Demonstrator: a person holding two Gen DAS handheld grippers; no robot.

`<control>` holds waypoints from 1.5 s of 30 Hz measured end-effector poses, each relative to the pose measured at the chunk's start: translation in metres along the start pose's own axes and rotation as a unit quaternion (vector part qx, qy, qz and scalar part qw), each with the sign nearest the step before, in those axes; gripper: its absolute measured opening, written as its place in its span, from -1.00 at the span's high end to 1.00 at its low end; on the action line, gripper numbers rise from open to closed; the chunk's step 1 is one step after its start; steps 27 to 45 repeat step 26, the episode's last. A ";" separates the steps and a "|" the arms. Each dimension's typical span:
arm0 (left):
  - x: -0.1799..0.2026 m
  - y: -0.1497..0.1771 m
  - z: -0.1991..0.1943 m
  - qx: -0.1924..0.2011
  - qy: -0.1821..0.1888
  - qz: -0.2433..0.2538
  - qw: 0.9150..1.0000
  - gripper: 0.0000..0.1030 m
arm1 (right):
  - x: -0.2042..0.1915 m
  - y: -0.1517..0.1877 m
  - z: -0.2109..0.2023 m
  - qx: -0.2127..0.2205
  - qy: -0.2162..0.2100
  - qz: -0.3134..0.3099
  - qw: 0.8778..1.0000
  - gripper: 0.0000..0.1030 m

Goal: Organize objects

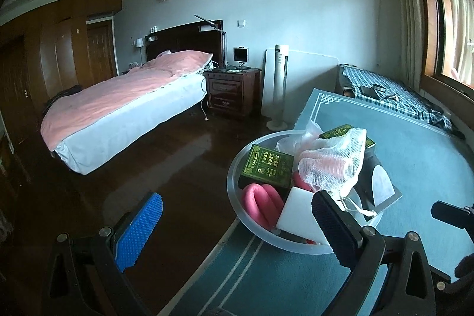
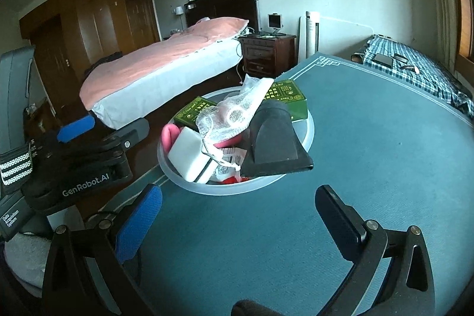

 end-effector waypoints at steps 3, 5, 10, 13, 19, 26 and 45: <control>0.001 0.002 0.001 -0.002 -0.001 0.003 1.000 -0.99 | 0.001 0.001 0.001 -0.003 0.001 0.003 1.000 -1.00; 0.001 0.003 0.001 -0.003 -0.003 0.004 1.000 -1.00 | 0.002 0.001 0.002 -0.003 0.003 0.005 1.000 -1.00; 0.002 0.002 0.003 -0.006 -0.001 0.003 1.000 -1.00 | 0.002 0.001 0.003 -0.004 0.004 0.005 1.000 -1.00; 0.003 0.002 0.003 -0.007 0.000 0.004 1.000 -1.00 | 0.001 0.001 0.004 -0.004 0.005 0.004 1.000 -1.00; 0.002 0.003 0.005 -0.010 0.002 0.003 1.000 -0.99 | 0.001 0.001 0.004 0.005 0.010 0.000 1.000 -1.00; 0.005 0.005 0.004 -0.011 0.005 0.007 1.000 -0.99 | 0.002 0.001 0.004 0.004 0.011 0.000 1.000 -1.00; 0.005 0.005 0.004 -0.011 0.005 0.007 1.000 -0.99 | 0.002 0.001 0.004 0.004 0.011 0.000 1.000 -1.00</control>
Point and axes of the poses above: each gripper's, at about its wrist camera, not at the fingertips, and z roughly the way its jaws point, x to its right, y to its underside, the point moved 3 cm from there along z, roughly the way its jaws point, and after that the axes turned 1 degree about -y, right-handed, at the moved point
